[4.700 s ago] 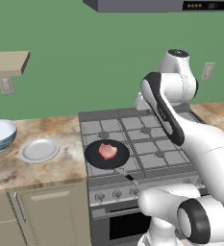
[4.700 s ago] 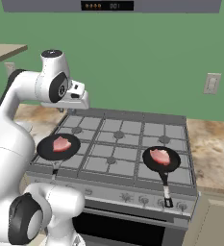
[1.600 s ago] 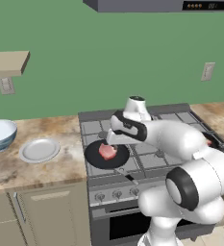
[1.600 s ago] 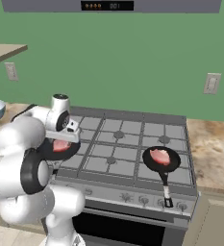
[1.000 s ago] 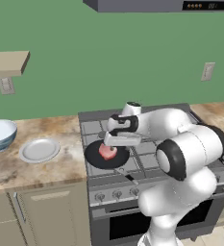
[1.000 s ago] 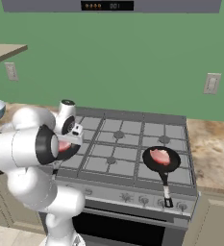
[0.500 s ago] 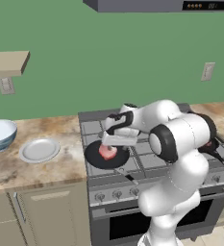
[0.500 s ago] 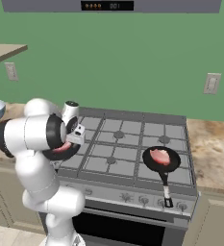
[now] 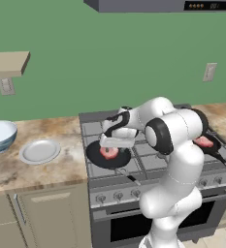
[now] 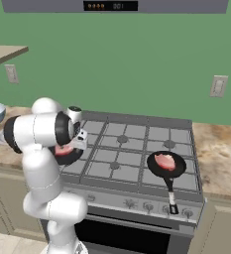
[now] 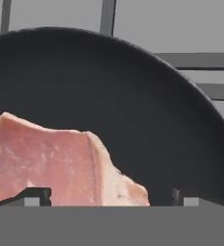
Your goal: Place one of the steaks on the plate and the other in the bowl. Then place the bowl in the fridge.
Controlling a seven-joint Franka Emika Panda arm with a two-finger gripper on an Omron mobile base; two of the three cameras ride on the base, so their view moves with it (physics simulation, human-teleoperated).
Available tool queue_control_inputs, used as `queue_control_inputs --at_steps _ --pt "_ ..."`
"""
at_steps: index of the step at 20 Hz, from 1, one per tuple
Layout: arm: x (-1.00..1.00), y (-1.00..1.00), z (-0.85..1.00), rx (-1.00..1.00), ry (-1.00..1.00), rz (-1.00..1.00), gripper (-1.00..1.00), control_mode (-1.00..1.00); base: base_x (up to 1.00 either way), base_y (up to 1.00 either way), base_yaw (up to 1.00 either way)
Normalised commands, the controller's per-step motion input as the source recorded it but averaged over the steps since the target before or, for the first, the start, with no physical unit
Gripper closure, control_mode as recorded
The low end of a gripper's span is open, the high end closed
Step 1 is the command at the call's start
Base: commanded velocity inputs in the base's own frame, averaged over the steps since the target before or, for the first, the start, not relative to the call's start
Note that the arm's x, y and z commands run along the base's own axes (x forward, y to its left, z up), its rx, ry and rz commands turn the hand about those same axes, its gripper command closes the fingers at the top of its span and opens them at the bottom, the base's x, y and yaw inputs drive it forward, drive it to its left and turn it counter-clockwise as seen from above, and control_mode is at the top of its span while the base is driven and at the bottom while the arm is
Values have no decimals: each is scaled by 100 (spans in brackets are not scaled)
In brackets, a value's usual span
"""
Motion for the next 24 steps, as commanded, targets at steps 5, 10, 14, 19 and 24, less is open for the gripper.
queue_control_inputs --at_steps 5,10,14,19,24 --pt "3 27 -29 0 0 0 -100 -100 0 0 0" --pt "4 53 -37 0 1 0 100 -100 0 0 0" --pt "3 42 -36 0 1 0 100 -100 0 0 0" --pt "-6 36 -16 0 -2 0 100 -100 0 0 0" --pt "-23 28 11 0 0 -2 100 -100 0 0 0"
